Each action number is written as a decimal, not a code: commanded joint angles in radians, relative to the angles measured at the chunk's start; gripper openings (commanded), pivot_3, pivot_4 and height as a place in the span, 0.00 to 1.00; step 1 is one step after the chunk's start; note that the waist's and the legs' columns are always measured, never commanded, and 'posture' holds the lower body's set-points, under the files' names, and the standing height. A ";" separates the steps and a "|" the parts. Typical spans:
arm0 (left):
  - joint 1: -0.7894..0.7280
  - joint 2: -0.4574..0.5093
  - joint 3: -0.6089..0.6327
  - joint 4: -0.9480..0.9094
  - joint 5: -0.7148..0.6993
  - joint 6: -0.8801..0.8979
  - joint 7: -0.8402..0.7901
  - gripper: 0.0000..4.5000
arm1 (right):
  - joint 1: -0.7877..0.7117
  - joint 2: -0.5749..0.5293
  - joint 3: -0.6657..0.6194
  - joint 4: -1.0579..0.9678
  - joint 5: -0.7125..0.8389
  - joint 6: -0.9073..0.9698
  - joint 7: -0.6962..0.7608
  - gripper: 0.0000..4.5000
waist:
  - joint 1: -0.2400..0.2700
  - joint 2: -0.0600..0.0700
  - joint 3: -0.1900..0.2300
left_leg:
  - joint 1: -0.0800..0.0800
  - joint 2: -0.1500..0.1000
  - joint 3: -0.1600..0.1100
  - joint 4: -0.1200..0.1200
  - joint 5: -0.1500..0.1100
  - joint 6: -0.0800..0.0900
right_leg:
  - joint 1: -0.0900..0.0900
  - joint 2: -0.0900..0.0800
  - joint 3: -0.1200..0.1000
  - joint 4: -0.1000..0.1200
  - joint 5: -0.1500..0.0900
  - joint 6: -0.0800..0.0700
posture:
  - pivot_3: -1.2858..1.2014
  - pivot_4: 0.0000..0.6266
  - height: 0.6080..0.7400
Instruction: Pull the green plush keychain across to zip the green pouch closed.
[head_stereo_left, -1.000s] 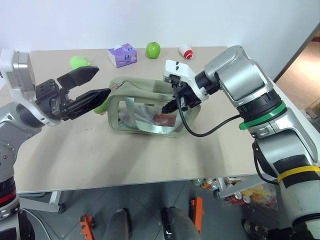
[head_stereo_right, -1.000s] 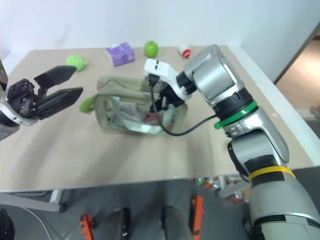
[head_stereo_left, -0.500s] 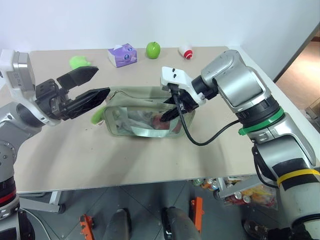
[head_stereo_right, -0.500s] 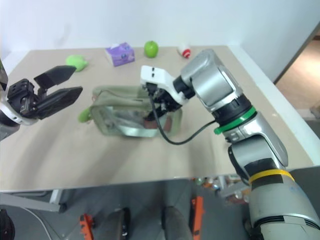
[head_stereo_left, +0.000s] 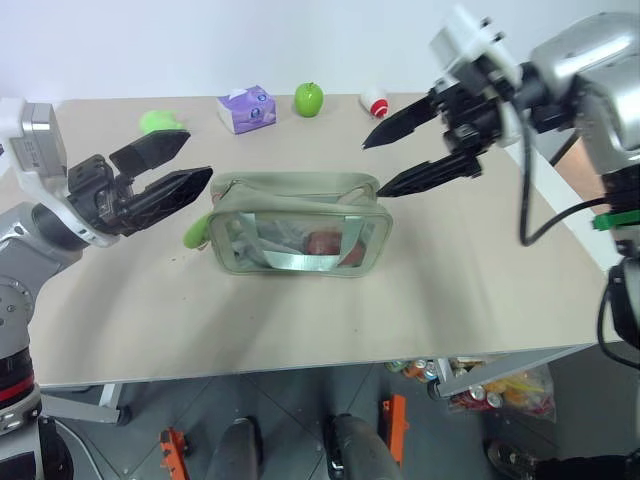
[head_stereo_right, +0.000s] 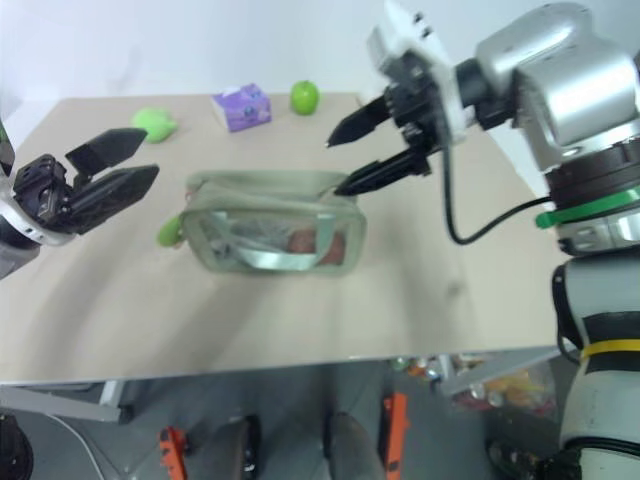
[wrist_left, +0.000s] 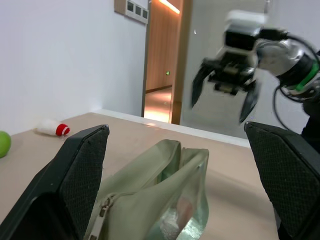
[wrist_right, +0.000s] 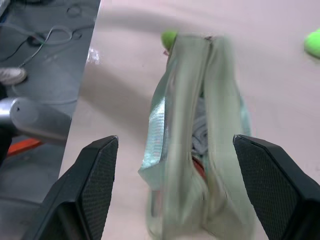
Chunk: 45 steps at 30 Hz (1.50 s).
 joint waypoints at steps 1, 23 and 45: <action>0.019 0.015 0.031 0.013 0.026 -0.013 -0.005 1.00 | 0.010 -0.019 -0.080 0.049 -0.019 -0.028 0.048 0.84 | -0.001 0.000 0.000 | 0.001 0.000 0.001 0.000 0.000 0.000 | 0.000 0.000 0.001 0.000 0.000 0.000 | 0.52 0.24 1.00; 0.158 0.167 0.036 0.040 0.136 0.037 -0.165 1.00 | 0.559 0.011 -0.423 -0.347 -0.055 0.194 -0.310 0.84 | 0.003 0.000 0.000 | 0.000 0.000 0.005 0.001 0.000 0.000 | -0.003 0.000 0.004 0.001 0.002 0.001 | 0.52 0.24 1.00; 0.071 0.167 -0.028 -0.120 0.070 0.091 -0.194 1.00 | 0.554 0.100 -0.398 -0.346 -0.108 0.208 -0.346 0.27 | 0.004 0.000 0.000 | 0.000 0.000 0.006 0.002 0.000 0.000 | -0.002 0.001 0.005 0.001 0.003 0.002 | 0.52 0.24 1.00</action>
